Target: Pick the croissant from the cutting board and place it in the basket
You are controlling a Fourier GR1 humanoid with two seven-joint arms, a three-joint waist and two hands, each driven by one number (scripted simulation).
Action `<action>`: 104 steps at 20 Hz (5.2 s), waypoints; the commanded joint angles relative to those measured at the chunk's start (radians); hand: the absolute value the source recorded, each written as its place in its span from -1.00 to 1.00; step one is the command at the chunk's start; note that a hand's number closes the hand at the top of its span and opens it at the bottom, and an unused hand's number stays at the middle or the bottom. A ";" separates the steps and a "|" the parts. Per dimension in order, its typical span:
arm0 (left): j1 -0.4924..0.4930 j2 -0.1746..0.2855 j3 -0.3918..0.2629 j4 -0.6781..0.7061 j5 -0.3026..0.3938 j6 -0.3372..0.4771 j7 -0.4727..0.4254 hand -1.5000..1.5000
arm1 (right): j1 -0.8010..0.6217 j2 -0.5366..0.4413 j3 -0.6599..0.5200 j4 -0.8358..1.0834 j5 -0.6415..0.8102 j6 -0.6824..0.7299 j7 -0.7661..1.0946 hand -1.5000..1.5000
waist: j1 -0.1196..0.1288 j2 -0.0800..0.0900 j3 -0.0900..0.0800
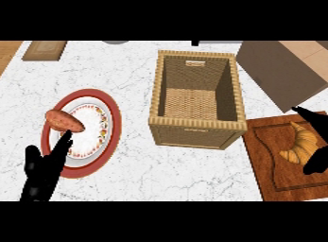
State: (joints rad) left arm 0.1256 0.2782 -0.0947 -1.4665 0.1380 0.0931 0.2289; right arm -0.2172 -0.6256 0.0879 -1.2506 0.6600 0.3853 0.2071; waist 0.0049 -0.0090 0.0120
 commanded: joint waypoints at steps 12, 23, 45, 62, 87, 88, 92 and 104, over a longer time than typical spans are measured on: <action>-0.013 -0.017 0.024 0.048 -0.012 -0.040 0.070 0.00 | 0.016 0.002 0.018 0.124 0.155 -0.150 -0.223 1.00 | -0.003 0.010 -0.011; 0.010 -0.021 0.002 0.011 -0.025 -0.064 0.046 0.00 | -0.068 0.513 0.362 -0.086 0.352 -0.149 0.207 1.00 | 0.073 0.007 -0.021; -0.026 -0.026 0.011 0.055 -0.035 -0.060 0.069 0.00 | -0.418 0.625 0.744 -0.546 0.429 -0.797 1.116 1.00 | 0.039 -0.009 -0.017; -0.001 -0.034 0.017 0.029 -0.050 -0.040 0.082 0.00 | -0.783 0.625 0.437 -0.433 0.437 -0.584 1.280 1.00 | 0.019 -0.003 -0.016; 0.013 -0.027 0.078 0.025 -0.016 -0.078 0.063 0.00 | -0.605 0.625 0.251 -0.201 0.283 -0.929 0.976 1.00 | 0.008 0.011 -0.012; 0.014 -0.047 0.056 0.009 -0.036 -0.054 0.078 0.00 | -0.607 0.625 0.282 -0.198 0.280 -0.944 1.010 1.00 | 0.010 0.010 -0.012; 0.046 -0.007 0.085 0.008 -0.013 -0.099 0.048 0.00 | -0.538 0.609 0.199 -0.138 0.427 -0.866 1.016 1.00 | -0.012 0.006 -0.013; -0.007 -0.095 0.061 0.082 -0.080 -0.036 0.038 0.00 | -0.416 0.581 0.204 -0.360 0.442 -0.662 0.907 -1.00 | -0.013 0.007 -0.012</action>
State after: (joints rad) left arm 0.1377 0.2172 -0.0347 -1.4819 0.0665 0.0418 0.2611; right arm -0.6654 -0.0375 0.3045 -1.5276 1.0942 -0.3439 1.0668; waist -0.0028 -0.0092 0.0137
